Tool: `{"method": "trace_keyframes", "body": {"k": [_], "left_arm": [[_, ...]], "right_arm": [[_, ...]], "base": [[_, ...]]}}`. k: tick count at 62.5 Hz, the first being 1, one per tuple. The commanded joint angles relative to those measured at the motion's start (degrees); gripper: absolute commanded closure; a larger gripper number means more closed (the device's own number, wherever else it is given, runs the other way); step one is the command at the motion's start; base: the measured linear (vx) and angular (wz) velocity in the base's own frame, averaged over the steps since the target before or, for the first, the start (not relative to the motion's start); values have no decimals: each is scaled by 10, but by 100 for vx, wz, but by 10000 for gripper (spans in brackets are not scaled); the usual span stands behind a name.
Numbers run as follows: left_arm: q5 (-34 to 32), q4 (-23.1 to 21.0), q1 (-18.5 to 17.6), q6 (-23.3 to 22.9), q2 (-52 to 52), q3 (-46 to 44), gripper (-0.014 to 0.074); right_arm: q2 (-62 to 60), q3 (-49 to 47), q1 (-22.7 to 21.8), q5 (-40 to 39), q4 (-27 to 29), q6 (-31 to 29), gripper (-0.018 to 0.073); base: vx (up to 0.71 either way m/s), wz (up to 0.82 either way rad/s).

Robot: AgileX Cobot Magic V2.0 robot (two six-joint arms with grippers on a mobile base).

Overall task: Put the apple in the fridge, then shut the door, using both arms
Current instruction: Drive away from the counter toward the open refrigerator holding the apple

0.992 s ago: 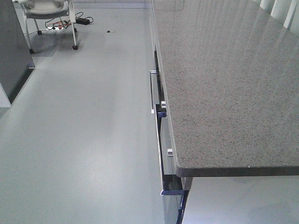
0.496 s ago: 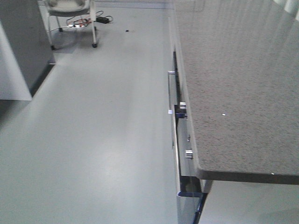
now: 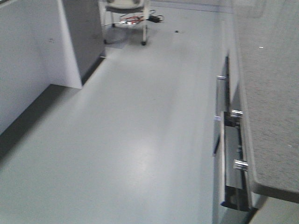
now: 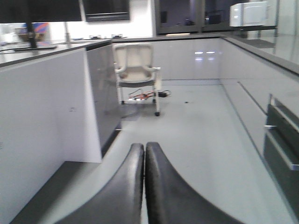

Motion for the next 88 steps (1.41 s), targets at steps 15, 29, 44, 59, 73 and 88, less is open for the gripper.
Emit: {"method": "trace_keyframes", "body": {"k": [15, 29, 44, 59, 73, 88], "left_arm": [[-40, -1, 0, -4, -9, 12, 603], [-40, -1, 0, -4, -9, 12, 603], [-40, -1, 0, -4, -9, 12, 603], [-40, -1, 0, -4, -9, 12, 603], [-40, -1, 0, -4, -9, 12, 603], [-40, -1, 0, -4, -9, 12, 603]], "right_arm": [[7, -15, 1, -38, 10, -3, 204], [7, -15, 1, -39, 10, -3, 204], [7, -15, 1, -39, 10, -5, 204], [7, -15, 1, -39, 10, -5, 204], [7, -15, 1, -39, 10, -5, 204], [7, -15, 1, -39, 10, -5, 204]], "base": [[-2, 49], [-2, 48], [-2, 48], [-1, 48], [1, 47], [2, 47]]}}
